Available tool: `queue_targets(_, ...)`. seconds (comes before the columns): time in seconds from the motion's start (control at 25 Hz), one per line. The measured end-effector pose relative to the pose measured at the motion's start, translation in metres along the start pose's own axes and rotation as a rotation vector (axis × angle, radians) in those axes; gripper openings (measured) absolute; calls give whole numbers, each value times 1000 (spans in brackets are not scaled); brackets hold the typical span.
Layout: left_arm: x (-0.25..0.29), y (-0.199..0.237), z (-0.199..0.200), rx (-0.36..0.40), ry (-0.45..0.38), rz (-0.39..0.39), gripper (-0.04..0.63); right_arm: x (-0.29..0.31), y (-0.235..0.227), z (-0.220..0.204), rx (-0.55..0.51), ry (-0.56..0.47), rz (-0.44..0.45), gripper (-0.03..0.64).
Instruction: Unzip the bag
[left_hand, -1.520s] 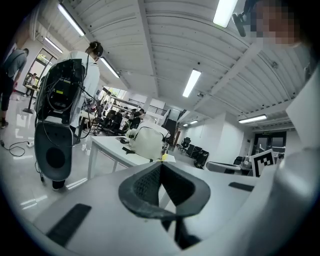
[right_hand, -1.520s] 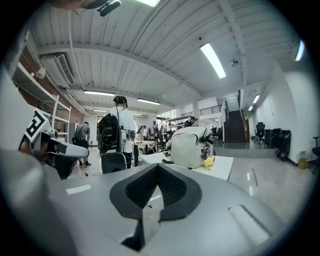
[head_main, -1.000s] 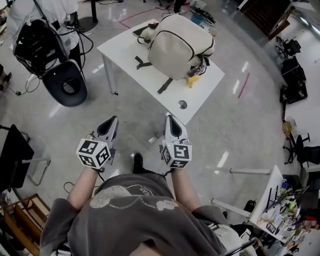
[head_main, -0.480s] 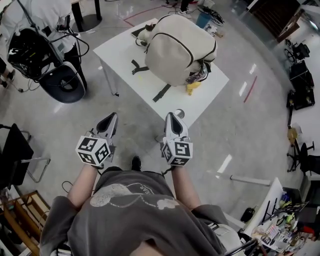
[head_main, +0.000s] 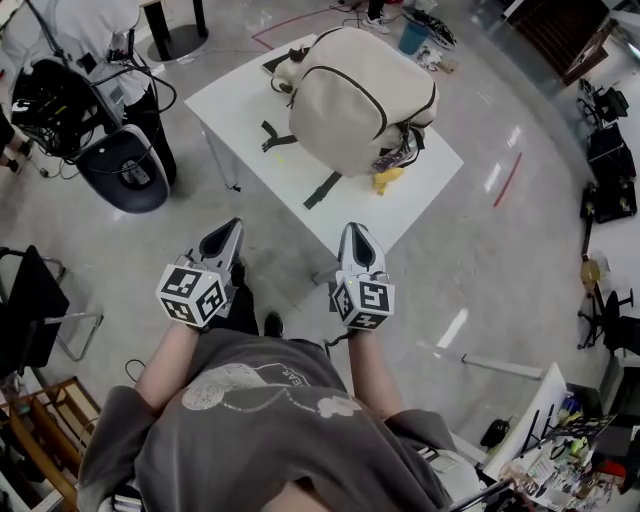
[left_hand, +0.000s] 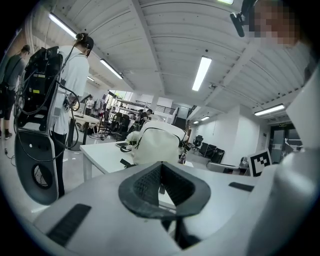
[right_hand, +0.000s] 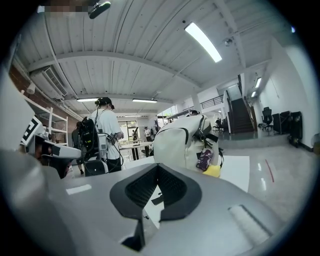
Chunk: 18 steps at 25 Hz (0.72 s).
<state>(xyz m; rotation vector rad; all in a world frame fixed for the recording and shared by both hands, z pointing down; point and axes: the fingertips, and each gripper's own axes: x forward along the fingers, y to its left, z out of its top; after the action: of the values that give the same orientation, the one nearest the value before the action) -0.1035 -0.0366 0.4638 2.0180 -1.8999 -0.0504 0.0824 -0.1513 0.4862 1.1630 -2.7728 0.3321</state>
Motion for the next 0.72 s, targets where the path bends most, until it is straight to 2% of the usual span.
queue_targets(0.6, 83, 29, -2, -12, 11, -75, 6, 49, -44, -4, -15, 4, -90, 0)
queue_targets(0.72, 104, 47, 2, -11, 24, -94, 6, 72, -46, -2, -21, 1, -111, 0)
